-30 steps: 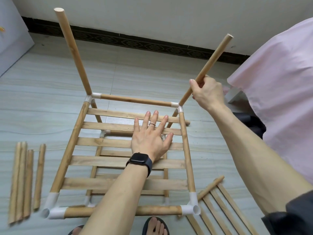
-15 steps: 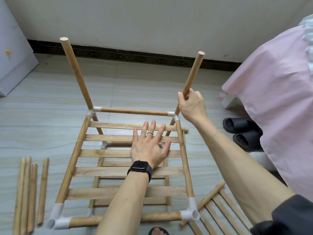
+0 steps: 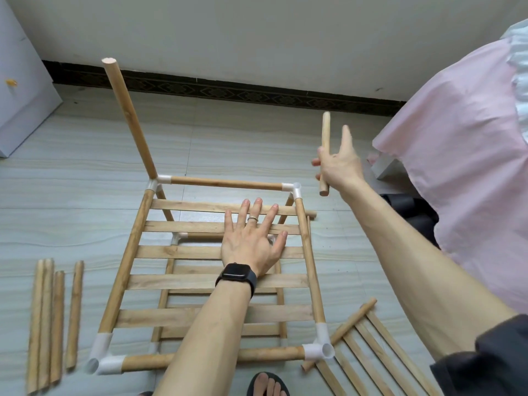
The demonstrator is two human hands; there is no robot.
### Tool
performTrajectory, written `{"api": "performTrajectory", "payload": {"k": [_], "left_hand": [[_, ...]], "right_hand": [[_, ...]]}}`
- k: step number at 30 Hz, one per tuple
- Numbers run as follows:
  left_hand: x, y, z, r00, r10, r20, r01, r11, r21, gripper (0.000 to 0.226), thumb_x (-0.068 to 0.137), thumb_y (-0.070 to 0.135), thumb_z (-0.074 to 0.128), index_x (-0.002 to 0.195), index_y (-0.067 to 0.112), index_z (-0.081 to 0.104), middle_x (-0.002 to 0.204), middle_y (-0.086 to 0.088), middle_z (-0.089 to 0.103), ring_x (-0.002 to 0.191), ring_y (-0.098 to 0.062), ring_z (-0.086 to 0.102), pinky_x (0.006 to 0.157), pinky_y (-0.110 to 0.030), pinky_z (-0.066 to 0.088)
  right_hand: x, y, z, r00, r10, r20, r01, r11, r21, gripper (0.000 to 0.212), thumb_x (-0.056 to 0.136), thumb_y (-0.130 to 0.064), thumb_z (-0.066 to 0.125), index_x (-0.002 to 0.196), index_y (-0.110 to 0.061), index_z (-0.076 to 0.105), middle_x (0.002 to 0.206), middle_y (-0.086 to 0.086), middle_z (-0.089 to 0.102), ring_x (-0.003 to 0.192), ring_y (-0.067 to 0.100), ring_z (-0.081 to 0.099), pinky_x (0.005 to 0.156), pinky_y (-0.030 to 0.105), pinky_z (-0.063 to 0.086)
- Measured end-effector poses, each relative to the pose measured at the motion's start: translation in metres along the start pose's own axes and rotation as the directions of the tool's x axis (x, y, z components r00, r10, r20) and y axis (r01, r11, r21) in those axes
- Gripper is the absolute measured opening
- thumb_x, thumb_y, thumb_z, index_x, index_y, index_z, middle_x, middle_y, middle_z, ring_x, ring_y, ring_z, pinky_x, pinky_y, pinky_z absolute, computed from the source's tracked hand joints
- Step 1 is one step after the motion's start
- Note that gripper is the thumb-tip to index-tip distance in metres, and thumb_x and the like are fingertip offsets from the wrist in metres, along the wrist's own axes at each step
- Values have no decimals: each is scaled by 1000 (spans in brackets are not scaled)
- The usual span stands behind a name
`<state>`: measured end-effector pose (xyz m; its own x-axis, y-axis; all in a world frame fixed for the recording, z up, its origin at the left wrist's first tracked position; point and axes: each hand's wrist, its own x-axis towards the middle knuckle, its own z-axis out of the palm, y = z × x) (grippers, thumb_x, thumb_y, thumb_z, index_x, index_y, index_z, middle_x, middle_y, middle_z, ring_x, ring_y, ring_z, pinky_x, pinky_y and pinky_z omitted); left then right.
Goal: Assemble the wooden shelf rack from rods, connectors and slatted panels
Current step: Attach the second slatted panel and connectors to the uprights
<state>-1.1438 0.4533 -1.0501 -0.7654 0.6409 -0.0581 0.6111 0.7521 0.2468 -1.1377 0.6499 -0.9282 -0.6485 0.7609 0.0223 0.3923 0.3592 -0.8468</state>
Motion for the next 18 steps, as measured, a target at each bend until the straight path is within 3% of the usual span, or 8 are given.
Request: {"api": "performTrajectory", "payload": {"k": [3,5,6,7,9,11,14,18], "left_hand": [[1,0,0,1000,1,-1,-1,1000,1,69,94,71,8,157,46,-4,169,6,-4,154,-21,-14,121,-56,-10],[2,-1,1,1000,7,3,-7,1000,5,69,93,71,6,157,46,-5,169,6,-6,154,-21,-15,121,-57,-10],[2,-1,2,1000,8,2,-8,1000,5,69,94,71,6,157,46,-5,169,6,-6,154,-21,-15,121,-57,-10],[2,-1,2,1000,8,-1,-8,1000,2,69,94,71,7,157,47,-5,169,6,-5,154,-21,-14,121,-56,-10],[2,-1,2,1000,8,-5,-8,1000,1,68,94,71,7,157,47,-4,169,6,-5,154,-21,-14,121,-56,-10],[2,-1,1,1000,11,-5,-11,1000,5,69,94,71,7,157,47,-5,169,6,-6,154,-21,-14,121,-56,-10],[2,-1,1,1000,11,-16,-11,1000,6,69,93,71,6,157,47,-5,169,6,-5,154,-21,-14,121,-56,-9],[2,-1,3,1000,9,-22,-8,1000,2,69,93,71,5,156,47,-5,169,6,-5,154,-21,-14,121,-56,-10]], "right_hand": [[-27,20,-4,976,143,162,-180,951,250,31,105,-18,39,120,-21,65,99,17,72,55,16,62,53,31,52],[-35,26,-16,942,197,272,-318,783,534,32,101,-17,39,114,-15,68,92,15,74,56,18,61,53,28,50],[-37,26,-24,933,177,314,-343,702,624,31,96,-18,42,114,-13,67,89,12,75,60,19,63,56,28,52],[-37,26,-31,937,140,321,-326,684,653,28,93,-20,48,113,-11,66,87,9,75,63,18,65,58,28,53],[-37,23,-37,970,60,236,-173,849,499,24,96,-31,60,107,-11,65,77,4,75,65,14,67,59,25,54],[-38,19,-35,995,-74,67,62,984,167,35,99,-47,60,102,-13,66,64,1,72,60,9,68,58,21,55],[-36,14,-25,962,-248,-119,241,968,-64,40,104,-54,46,93,-20,63,58,0,67,55,4,68,55,13,51],[-26,5,-7,907,-329,-261,307,944,-123,38,108,-48,36,95,-21,59,57,-4,63,55,2,66,52,12,45]]}}
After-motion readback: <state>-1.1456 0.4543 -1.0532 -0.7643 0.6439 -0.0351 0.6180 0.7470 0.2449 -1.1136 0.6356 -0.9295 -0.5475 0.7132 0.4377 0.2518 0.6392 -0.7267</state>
